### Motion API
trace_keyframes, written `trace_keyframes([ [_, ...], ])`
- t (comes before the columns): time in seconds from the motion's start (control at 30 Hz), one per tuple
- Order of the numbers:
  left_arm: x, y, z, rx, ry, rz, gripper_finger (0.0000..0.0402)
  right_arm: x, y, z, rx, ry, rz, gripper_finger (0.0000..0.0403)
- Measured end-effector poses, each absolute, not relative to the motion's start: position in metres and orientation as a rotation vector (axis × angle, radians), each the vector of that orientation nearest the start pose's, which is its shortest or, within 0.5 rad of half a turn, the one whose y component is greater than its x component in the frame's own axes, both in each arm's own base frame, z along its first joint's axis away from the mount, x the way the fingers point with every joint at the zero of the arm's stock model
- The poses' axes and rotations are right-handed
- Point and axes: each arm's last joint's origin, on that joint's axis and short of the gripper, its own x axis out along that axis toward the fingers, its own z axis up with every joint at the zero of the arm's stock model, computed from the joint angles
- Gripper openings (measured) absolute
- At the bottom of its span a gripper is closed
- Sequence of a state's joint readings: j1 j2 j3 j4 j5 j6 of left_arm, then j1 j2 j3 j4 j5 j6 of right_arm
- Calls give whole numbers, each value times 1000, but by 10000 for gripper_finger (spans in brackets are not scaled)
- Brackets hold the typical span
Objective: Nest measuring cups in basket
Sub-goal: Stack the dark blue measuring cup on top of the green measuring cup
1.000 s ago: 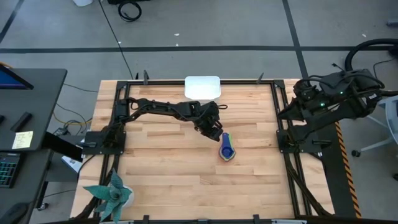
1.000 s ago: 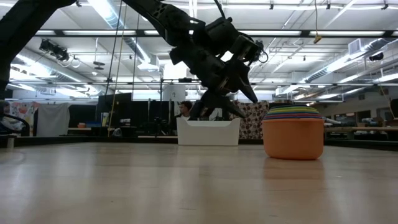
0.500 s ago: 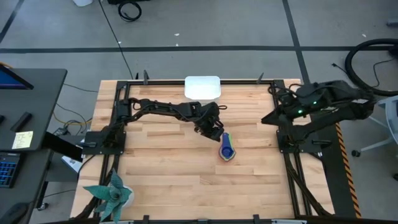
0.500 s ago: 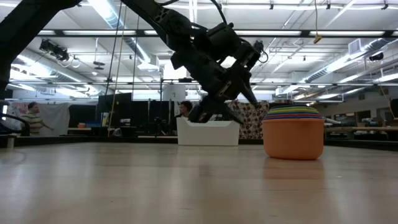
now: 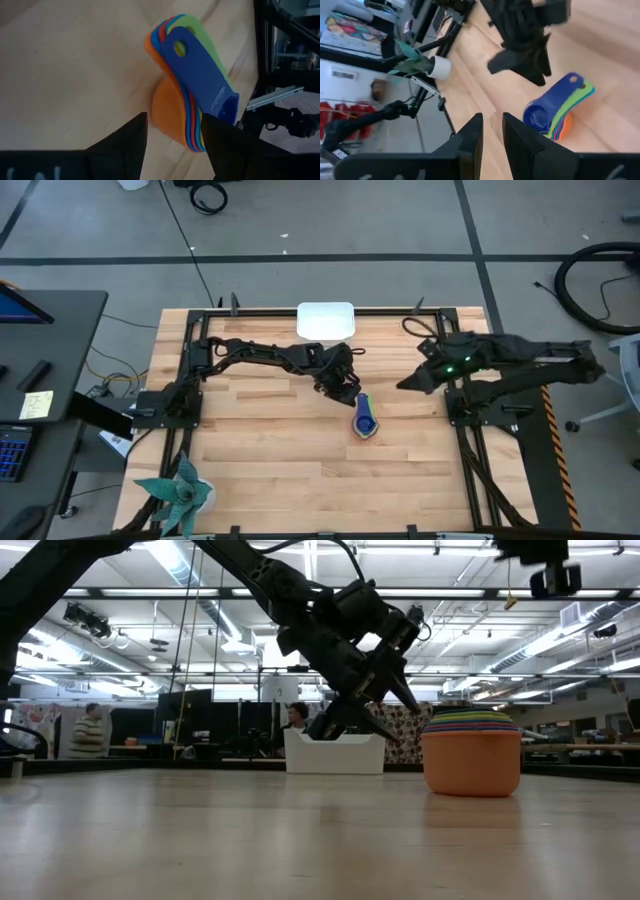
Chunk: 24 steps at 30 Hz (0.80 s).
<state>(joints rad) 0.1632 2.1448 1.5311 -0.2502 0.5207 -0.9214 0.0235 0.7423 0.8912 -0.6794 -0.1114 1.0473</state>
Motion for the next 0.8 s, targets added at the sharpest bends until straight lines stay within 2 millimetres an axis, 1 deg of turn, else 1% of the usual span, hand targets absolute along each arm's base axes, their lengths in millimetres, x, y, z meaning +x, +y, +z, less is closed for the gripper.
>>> trace_keyframes([
  [0.2, 455, 58, 163, -1130, 935, 30, 190, 154, 1, 270, 1171, 586, -239, 77],
  [0.37, 456, 57, 163, -1109, 927, 21, 190, 161, -4, 238, 1245, 530, -183, 77],
  [0.53, 457, 59, 163, -1091, 898, 77, 190, 159, -8, 204, 1319, 526, -198, 77],
  [0.6, 458, 59, 163, -1095, 891, 87, 190, 157, -9, 194, 1346, 527, -205, 77],
  [0.7, 460, 61, 161, -1100, 867, 86, 190, 156, -12, 187, 1339, 498, -199, 77],
  [0.8, 465, 62, 152, -1125, 850, 94, 190, 154, -14, 178, 1350, 503, -210, 77],
])
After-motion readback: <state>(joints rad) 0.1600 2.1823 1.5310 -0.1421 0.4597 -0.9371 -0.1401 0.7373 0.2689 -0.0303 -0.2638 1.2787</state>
